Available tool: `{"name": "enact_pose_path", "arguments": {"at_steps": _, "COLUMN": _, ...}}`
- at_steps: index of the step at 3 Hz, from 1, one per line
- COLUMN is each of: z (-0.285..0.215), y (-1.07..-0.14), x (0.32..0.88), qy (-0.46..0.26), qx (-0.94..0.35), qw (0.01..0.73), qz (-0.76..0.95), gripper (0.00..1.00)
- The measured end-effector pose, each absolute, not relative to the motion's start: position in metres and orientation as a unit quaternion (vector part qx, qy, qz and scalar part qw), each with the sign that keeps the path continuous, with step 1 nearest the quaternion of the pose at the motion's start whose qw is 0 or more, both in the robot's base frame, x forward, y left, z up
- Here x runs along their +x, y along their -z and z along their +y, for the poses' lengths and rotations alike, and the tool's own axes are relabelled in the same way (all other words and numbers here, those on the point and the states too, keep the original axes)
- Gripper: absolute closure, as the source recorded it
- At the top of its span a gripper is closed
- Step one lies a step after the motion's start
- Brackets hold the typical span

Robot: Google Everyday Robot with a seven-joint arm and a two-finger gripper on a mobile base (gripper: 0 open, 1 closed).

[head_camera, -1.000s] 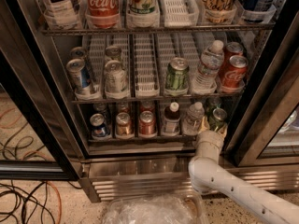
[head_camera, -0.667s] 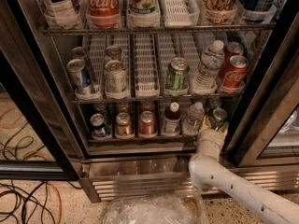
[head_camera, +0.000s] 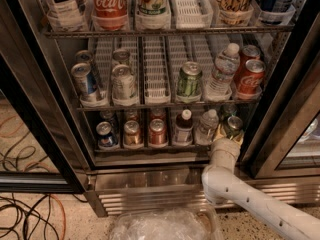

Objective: Pick green can from bottom shelf of fridge

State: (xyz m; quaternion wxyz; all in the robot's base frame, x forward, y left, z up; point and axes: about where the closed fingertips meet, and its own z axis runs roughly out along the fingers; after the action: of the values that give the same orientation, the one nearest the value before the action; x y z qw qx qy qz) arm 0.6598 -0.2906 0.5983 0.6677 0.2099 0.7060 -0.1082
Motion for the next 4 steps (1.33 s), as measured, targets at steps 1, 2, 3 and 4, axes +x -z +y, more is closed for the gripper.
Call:
{"name": "enact_pose_path", "arguments": {"at_steps": 1, "z": -0.291, "y": -0.598, "x": 0.660, "qy": 0.108, "qx": 0.210, "qw": 0.668, "qz": 0.706, "gripper": 1.00}}
{"name": "enact_pose_path", "arguments": {"at_steps": 2, "z": -0.291, "y": -0.598, "x": 0.660, "qy": 0.108, "qx": 0.210, "qw": 0.668, "qz": 0.706, "gripper": 1.00}}
{"name": "enact_pose_path", "arguments": {"at_steps": 3, "z": -0.287, "y": -0.605, "x": 0.656, "qy": 0.112, "qx": 0.182, "qw": 0.668, "qz": 0.712, "gripper": 1.00}}
{"name": "enact_pose_path", "arguments": {"at_steps": 4, "z": -0.283, "y": -0.618, "x": 0.652, "qy": 0.109, "qx": 0.150, "qw": 0.670, "qz": 0.718, "gripper": 1.00}}
